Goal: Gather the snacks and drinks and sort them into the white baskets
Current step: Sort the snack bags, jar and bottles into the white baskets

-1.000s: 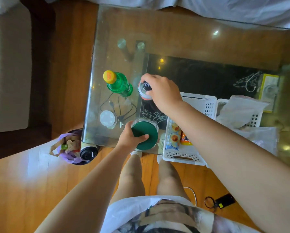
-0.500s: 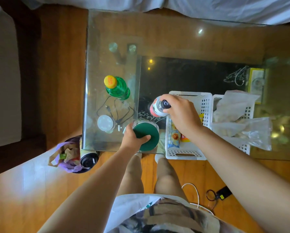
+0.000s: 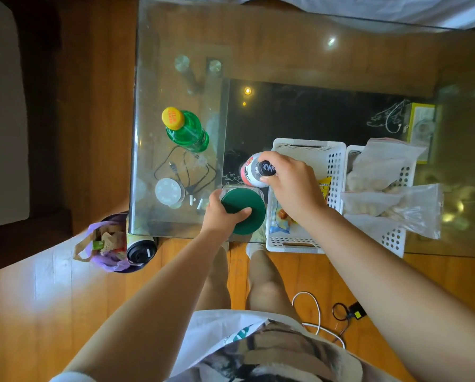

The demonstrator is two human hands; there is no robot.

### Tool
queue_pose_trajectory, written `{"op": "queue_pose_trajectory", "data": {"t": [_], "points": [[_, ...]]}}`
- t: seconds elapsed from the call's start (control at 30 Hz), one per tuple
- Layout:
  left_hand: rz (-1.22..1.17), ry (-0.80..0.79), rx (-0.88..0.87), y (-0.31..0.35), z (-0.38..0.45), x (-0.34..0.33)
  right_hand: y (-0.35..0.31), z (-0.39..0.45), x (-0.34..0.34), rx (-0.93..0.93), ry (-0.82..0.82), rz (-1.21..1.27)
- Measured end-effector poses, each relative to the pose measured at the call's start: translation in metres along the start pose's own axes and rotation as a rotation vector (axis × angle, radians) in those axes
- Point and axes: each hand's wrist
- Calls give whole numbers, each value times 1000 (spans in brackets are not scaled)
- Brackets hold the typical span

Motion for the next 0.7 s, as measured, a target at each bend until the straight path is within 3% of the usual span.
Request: {"op": "queue_pose_trajectory", "data": {"t": [0.1,0.17,0.27,0.33,0.47,0.6,0.7], "points": [[-78,1,63,10,-1,9,-2,0,2,-9,-33,1],[-210,126,54,25,0,31,-4,-1,2,-12,-57,0],[-216,325,-192,54,3,84,-6,-3,-1,-31,-56,7],[-158,314,-336,71,3,112,-7,-5,-3,-50,-45,12],[-106,181,-373,92,8,124,-7,-5,-3,-91,-47,30],[-23,308,-422,85,6,119,-6,-5,-2,-118,-56,65],[23,304,-456,76,-3,111,-7,-5,-3,-121,-52,65]]}}
Point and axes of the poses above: each hand's wrist, its own z-axis towards the middle knuckle, its own x-axis out of the back of the hand, y = z × x, and after that the axes turned 4 degrees about z, right-handed
